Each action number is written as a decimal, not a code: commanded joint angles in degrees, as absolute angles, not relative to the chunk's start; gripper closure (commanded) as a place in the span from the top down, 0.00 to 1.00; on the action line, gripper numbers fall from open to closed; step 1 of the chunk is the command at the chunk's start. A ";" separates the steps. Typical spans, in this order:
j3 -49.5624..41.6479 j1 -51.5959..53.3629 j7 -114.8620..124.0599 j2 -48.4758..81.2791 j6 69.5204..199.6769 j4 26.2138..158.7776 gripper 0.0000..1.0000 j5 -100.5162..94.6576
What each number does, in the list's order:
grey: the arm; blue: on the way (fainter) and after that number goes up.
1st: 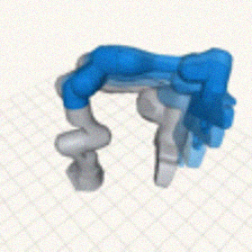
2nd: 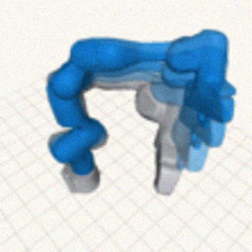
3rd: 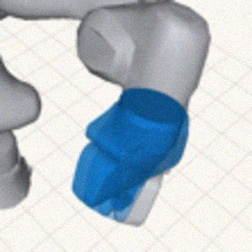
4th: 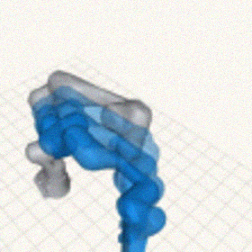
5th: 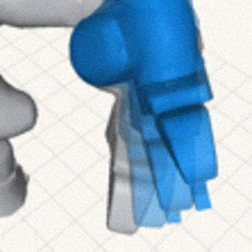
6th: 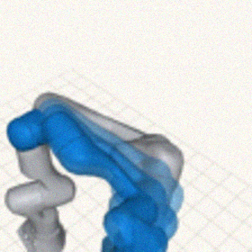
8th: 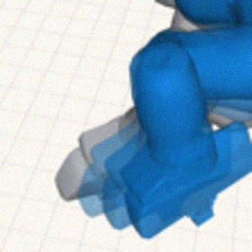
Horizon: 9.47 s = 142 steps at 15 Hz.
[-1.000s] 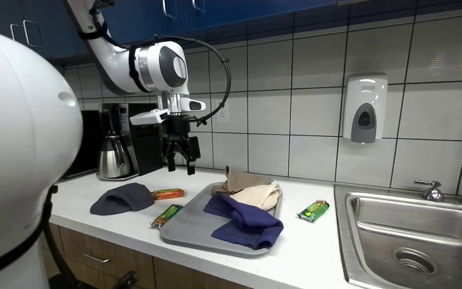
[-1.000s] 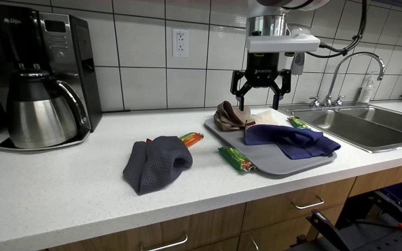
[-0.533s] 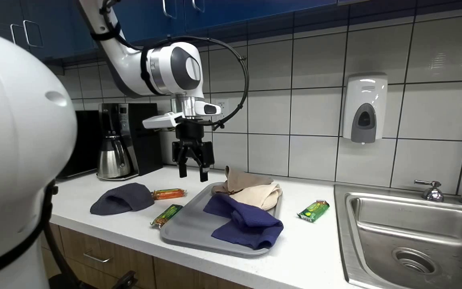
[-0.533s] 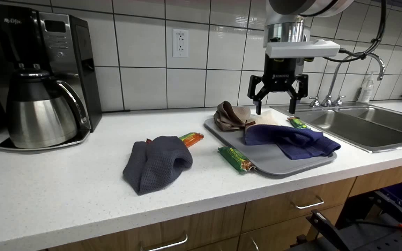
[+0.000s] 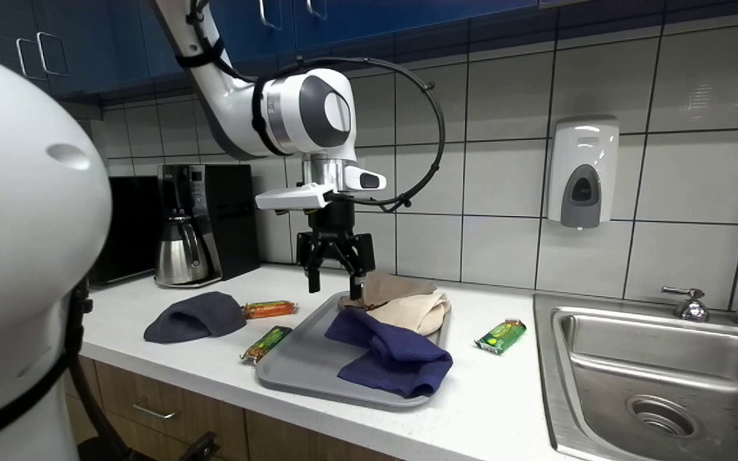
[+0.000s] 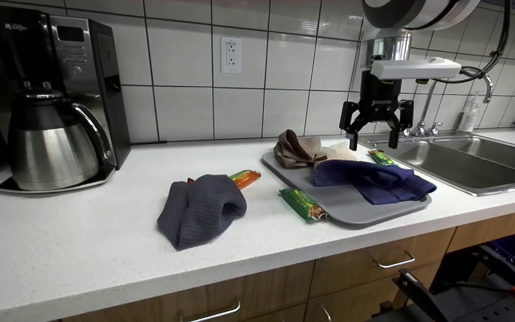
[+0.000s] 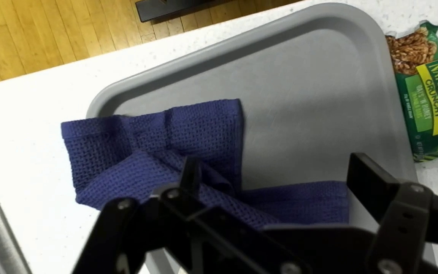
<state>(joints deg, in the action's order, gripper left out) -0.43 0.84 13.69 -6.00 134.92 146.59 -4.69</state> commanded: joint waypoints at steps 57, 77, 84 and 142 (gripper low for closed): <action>-4.83 -0.54 1.61 14.58 139.51 132.98 0.02 -11.89; -6.32 -2.85 3.61 1.03 135.00 135.92 0.02 -11.23; -8.55 -5.81 4.00 0.30 135.09 135.37 0.02 -12.00; -14.69 -4.69 20.98 12.22 140.00 126.95 1.00 -10.26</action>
<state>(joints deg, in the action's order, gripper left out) -15.97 -5.29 19.78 14.56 141.99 126.41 -10.18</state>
